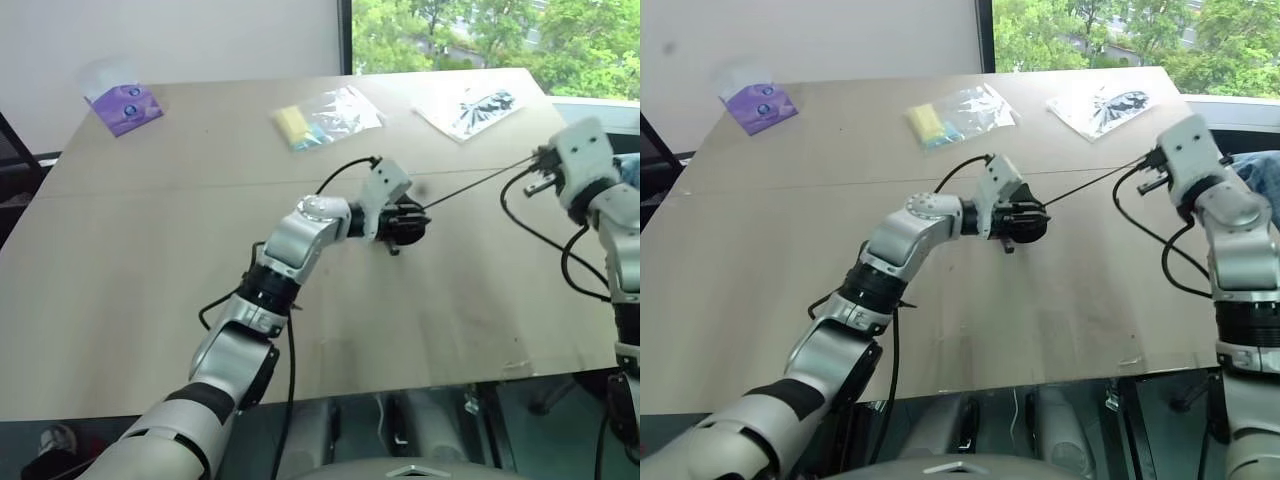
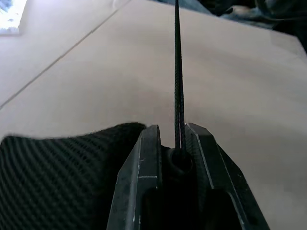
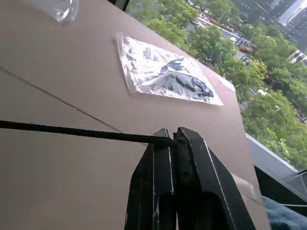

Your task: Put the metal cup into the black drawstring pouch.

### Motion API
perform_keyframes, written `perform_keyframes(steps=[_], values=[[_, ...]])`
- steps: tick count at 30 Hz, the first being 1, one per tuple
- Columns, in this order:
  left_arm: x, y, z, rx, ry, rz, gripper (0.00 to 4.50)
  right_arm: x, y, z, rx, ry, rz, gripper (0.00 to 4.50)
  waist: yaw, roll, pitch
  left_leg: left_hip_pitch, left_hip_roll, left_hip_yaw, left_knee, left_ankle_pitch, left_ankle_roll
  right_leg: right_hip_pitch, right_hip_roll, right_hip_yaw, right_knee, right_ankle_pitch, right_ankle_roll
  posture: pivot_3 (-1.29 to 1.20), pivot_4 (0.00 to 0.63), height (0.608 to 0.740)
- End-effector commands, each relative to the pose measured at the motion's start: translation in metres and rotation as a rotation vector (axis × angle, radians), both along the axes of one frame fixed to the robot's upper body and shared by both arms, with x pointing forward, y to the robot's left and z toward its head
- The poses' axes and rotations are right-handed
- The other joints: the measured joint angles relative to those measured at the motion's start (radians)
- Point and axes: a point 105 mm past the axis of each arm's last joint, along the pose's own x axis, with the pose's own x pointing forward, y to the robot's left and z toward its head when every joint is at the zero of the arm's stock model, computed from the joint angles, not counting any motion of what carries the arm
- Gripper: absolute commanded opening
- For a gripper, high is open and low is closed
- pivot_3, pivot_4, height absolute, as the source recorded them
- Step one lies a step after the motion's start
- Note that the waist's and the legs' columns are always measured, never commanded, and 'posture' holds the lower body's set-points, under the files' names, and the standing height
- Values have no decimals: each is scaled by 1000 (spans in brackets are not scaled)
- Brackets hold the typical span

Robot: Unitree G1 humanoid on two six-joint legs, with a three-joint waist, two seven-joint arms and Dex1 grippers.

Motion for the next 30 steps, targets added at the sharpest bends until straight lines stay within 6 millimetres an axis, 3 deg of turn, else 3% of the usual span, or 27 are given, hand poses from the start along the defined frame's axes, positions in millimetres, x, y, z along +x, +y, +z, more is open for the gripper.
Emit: perform_keyframes(steps=[1,5,6,7,8,10,11,13,15,19,23,26,30], values=[[5,37,-13,24,13,108,201,-13,-14,13,91,-47,-44,0,-2,0,0,0,0,0,0,0,0,0,0,0,0,0,0,0,150,740],[-5,47,-23,65,-6,95,201,-32,22,-22,178,72,103,0,-6,0,0,0,0,-1,0,0,0,0,0,0,0,0,0,0,150,740],[-8,50,-25,62,-13,87,701,-40,32,-32,198,108,149,602,-4,0,0,0,0,-1,1,0,0,0,0,-1,0,0,0,0,150,740],[-11,52,-26,44,-4,86,1219,-48,41,-42,215,144,191,774,-3,0,0,0,0,-1,1,0,0,1,0,-1,0,0,0,0,150,740],[-12,54,-23,22,-19,96,1639,-56,49,-50,233,178,225,1306,-1,0,0,0,0,-2,1,0,0,1,0,-1,0,0,0,0,150,740],[-16,59,-12,-21,-71,100,2631,-72,61,-58,273,224,280,2317,4,0,0,0,0,-2,1,0,1,1,0,-2,-1,0,0,0,150,740],[-19,62,-4,-59,-91,103,2918,-79,65,-59,278,233,298,2700,6,0,0,0,0,-2,1,0,1,1,0,-1,-1,0,0,0,150,740],[-23,72,8,-116,-105,125,2935,-89,69,-60,273,235,322,3768,8,0,0,0,0,-2,2,0,1,1,0,-1,0,0,0,0,150,740],[-29,86,21,-202,-128,160,2935,-106,71,-62,253,252,369,4407,10,0,0,1,0,-2,2,0,1,2,0,-2,0,0,0,0,150,740],[-38,121,34,-313,-179,292,2935,-131,66,-52,323,150,426,4407,13,0,0,1,1,-4,1,0,1,3,0,-4,-2,0,0,0,150,740],[-56,155,23,-311,-160,365,2935,-137,49,-53,322,145,428,4407,11,0,0,8,0,-3,1,-1,2,9,0,-2,-2,0,0,0,150,740],[-67,181,11,-292,-161,490,2935,-136,33,-51,299,121,381,4407,13,1,0,21,1,-4,-2,-4,7,25,0,-4,-8,-1,0,0,150,740],[-87,206,-9,-274,-150,640,2935,-137,17,-53,238,101,328,4407,16,1,0,24,2,-5,-4,-5,7,29,0,-6,-14,-1,0,0,150,740]])
